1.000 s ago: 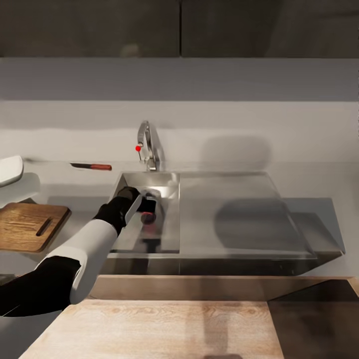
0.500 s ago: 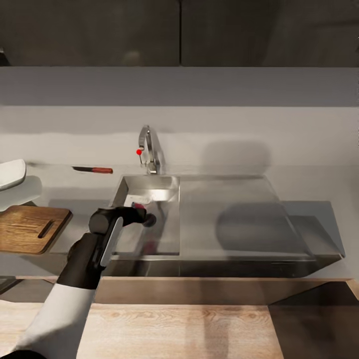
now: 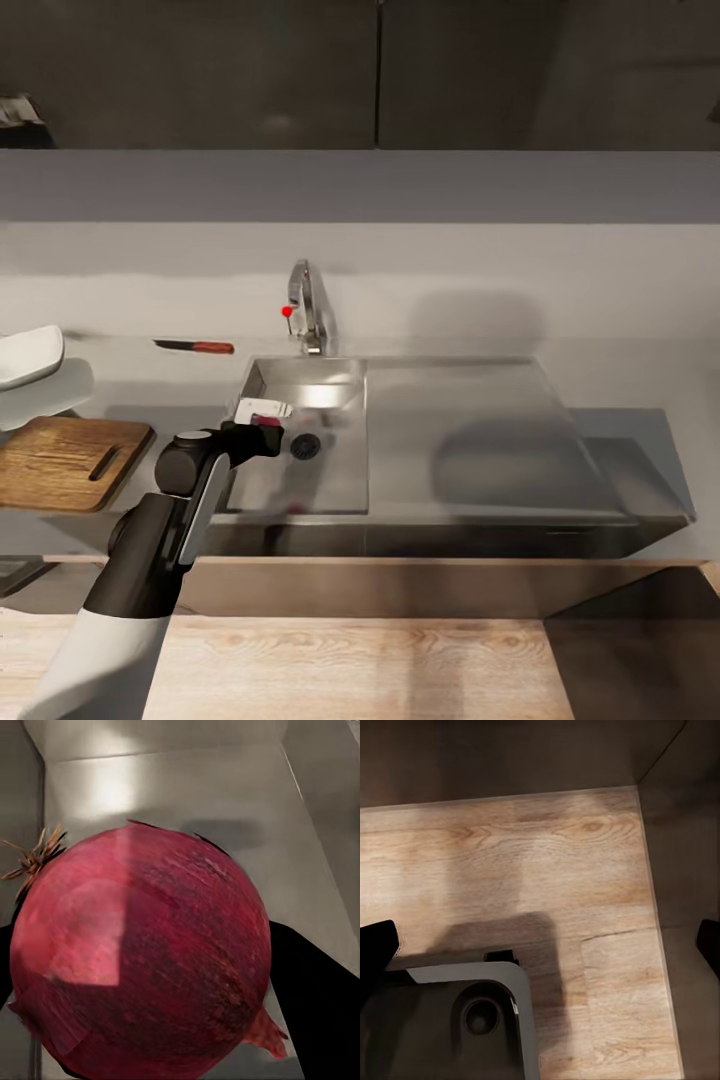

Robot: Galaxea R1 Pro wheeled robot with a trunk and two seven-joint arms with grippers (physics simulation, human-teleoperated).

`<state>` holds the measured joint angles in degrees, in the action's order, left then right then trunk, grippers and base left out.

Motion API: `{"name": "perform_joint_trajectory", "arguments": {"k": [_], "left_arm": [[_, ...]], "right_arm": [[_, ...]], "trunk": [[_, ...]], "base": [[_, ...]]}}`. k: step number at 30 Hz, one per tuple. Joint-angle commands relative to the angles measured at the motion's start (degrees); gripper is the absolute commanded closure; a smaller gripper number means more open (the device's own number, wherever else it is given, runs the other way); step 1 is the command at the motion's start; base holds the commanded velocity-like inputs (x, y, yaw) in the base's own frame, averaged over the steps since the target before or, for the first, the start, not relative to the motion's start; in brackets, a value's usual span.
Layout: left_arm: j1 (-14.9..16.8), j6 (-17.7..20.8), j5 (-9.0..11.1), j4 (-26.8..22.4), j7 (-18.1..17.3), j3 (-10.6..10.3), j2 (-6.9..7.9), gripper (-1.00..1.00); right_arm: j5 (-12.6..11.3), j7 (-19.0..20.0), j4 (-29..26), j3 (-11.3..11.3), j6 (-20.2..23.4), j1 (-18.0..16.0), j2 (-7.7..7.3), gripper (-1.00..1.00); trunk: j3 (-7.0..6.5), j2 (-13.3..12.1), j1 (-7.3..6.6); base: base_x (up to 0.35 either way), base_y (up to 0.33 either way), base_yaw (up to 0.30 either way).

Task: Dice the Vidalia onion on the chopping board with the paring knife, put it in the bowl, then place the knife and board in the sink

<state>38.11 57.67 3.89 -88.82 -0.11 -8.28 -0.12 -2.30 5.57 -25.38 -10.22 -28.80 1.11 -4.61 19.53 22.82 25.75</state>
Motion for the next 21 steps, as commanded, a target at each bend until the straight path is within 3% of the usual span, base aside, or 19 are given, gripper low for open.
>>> {"name": "perform_joint_trajectory", "arguments": {"k": [1, 21], "left_arm": [[0.0, 0.2, 0.3, 0.0, 0.1, 0.1, -0.01, 1.0], [0.0, 0.2, 0.3, 0.1, 0.1, 0.0, -0.06, 1.0]], "right_arm": [[-0.2, 0.6, -0.1, -0.3, -0.1, 0.0, 0.04, -1.0], [-0.2, 0.6, -0.1, -0.3, -0.1, 0.0, 0.04, -1.0]], "trunk": [[-0.01, 0.1, 0.03], [-1.81, 0.1, 0.03]], "base": [[-0.038, 0.244, 0.0], [-0.008, 0.294, 0.0]]}}
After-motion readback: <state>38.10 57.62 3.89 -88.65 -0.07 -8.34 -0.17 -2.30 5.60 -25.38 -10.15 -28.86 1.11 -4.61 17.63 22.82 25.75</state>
